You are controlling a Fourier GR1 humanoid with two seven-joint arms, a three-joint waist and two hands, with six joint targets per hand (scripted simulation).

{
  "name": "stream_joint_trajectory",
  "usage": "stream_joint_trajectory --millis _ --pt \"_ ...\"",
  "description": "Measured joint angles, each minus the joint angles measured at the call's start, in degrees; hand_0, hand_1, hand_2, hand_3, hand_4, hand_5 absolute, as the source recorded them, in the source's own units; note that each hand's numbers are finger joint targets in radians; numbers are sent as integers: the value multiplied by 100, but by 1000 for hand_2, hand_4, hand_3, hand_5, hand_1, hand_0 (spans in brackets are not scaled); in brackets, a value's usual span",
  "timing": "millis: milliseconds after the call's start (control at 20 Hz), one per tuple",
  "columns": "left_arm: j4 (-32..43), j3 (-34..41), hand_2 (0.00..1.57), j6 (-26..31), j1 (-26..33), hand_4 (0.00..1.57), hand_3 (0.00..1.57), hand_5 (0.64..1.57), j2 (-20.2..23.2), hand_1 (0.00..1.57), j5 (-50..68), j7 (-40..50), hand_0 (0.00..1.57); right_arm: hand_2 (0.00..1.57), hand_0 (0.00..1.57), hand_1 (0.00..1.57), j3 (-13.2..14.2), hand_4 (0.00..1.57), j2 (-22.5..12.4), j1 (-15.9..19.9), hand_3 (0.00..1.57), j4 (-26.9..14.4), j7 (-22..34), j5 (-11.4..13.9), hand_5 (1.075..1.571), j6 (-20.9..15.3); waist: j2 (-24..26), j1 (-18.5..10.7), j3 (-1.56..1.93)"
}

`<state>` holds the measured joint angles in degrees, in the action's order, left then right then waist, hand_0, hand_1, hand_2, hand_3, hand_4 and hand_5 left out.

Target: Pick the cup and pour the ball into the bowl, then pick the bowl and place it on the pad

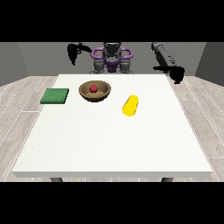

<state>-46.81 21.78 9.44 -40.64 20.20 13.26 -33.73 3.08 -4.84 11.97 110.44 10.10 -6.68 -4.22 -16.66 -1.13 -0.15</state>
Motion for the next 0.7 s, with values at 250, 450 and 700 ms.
stream_joint_trajectory --millis 250,450,700 --pt "-144 24 0 235 -480 0 0 1518 662 0 88 712 0 0 0 0 135 392 188 41 0 -1033 -697 -54 1569 64 -77 -96 17" --pt "-264 60 0 352 -842 0 0 1523 1163 0 128 1157 0 0 0 0 288 386 269 115 0 -1879 -1343 -224 1570 290 -242 -75 23" --pt "-423 90 0 449 -1099 0 0 1543 1613 0 193 1646 0 0 0 0 642 297 111 309 0 -3015 -1911 -482 1571 673 -233 -38 24"
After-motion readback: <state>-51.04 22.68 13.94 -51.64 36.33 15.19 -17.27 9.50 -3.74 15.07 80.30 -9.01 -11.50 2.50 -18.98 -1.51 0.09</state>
